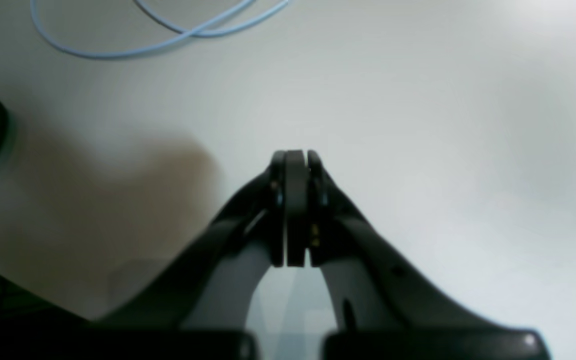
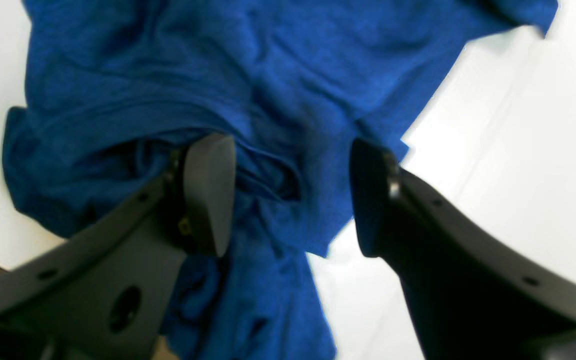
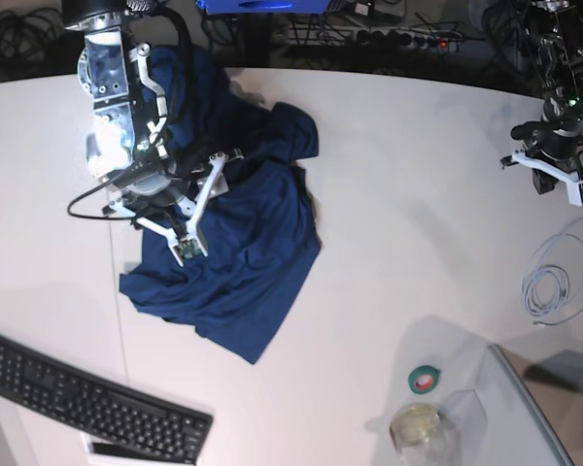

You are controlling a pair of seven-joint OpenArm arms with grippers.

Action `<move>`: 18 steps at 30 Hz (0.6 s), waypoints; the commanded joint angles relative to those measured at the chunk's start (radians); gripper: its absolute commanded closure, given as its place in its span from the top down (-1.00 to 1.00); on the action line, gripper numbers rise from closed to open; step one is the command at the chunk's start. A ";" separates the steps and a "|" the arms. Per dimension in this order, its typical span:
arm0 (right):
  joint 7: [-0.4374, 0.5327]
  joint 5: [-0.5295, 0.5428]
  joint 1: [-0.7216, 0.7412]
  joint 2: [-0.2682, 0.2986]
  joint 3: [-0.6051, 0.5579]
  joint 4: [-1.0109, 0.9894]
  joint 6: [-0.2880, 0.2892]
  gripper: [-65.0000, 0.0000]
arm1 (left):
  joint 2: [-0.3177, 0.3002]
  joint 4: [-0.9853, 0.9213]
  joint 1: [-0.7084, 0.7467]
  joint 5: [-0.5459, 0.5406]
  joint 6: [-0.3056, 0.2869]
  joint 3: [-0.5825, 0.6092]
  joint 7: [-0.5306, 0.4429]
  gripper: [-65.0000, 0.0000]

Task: Layout the t-shirt on the table in an organized manner, then fold the t-shirt properly
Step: 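Grasp the shirt with the right gripper and drag it across the table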

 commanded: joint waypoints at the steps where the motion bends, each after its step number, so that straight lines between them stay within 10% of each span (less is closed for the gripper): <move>1: 0.009 0.038 0.017 0.005 -0.002 -0.013 0.003 0.05 | -0.019 0.021 -0.002 -0.004 0.003 -0.006 -0.020 -1.00; 7: 0.045 0.081 0.038 0.028 -0.002 -0.100 0.000 -0.01 | -0.019 0.021 -0.001 -0.002 0.003 -0.007 -0.020 -1.00; 12: 0.078 0.082 0.031 0.029 -0.002 -0.102 0.002 -0.87 | -0.019 0.019 -0.001 0.000 0.003 -0.006 -0.020 -1.00; 18: 0.076 0.082 0.002 0.031 -0.002 0.015 0.002 -0.94 | -0.019 0.019 -0.002 -0.004 0.003 -0.006 -0.020 -1.00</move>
